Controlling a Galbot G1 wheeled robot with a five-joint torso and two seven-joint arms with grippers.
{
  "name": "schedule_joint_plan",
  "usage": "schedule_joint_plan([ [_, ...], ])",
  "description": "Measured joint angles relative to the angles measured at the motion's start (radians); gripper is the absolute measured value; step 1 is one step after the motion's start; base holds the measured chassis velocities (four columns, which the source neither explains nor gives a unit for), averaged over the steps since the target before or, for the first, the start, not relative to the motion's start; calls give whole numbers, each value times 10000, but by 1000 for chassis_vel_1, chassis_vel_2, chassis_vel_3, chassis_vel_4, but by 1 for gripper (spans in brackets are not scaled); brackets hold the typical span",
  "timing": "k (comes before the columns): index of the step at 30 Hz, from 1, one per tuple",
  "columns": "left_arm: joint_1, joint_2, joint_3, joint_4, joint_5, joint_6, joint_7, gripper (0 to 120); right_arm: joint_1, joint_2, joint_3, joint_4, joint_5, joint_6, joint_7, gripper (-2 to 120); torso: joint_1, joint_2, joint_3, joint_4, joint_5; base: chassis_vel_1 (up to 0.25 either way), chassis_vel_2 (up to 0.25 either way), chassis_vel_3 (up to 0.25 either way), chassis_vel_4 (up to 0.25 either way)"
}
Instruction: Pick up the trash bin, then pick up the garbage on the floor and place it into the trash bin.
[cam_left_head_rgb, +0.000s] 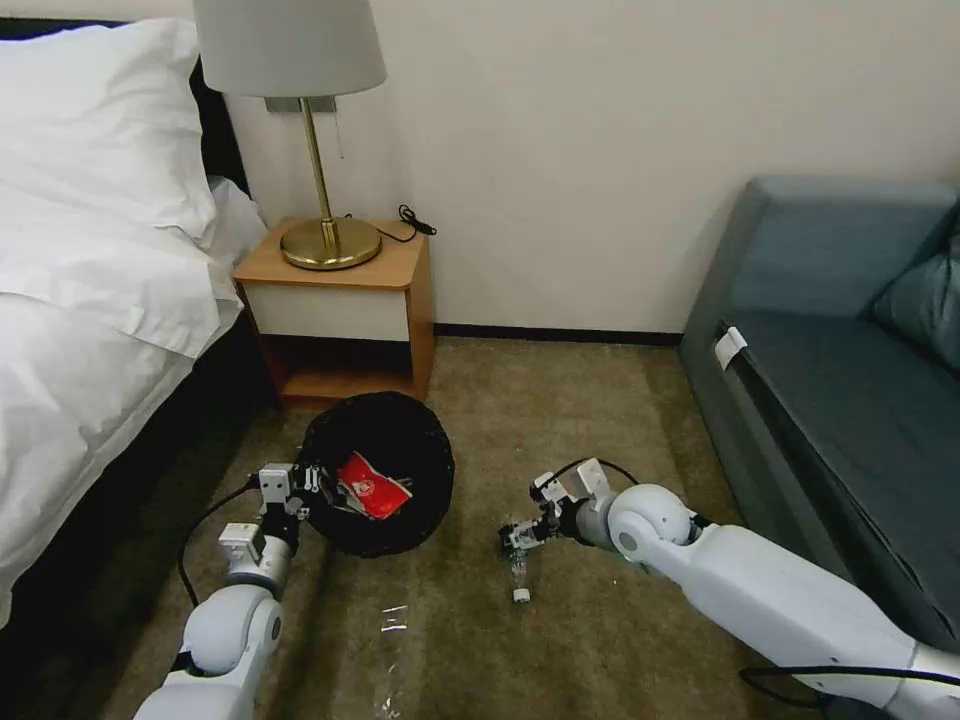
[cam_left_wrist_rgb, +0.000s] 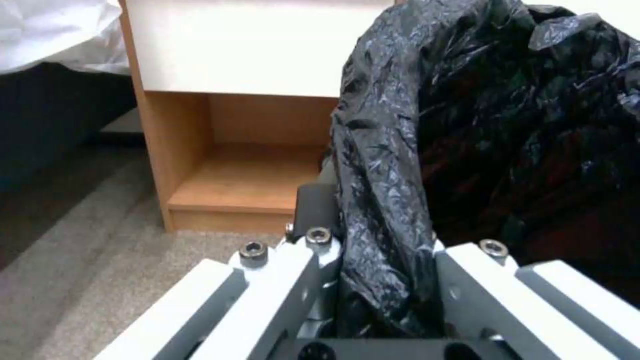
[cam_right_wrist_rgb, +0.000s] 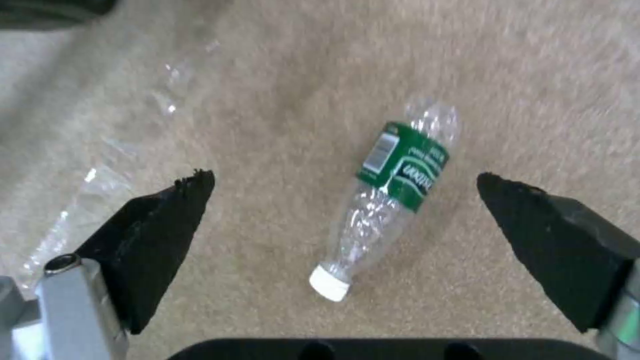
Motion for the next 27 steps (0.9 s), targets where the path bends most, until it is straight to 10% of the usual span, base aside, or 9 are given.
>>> schedule_joint_plan([
  [27, 1079, -7, -187, -493, 35, -623, 186, 4, -634, 1822, -26, -3288, -2348, 1684, -856, 100, 0, -2, 1, -1, -1, 0, 0, 0, 0],
])
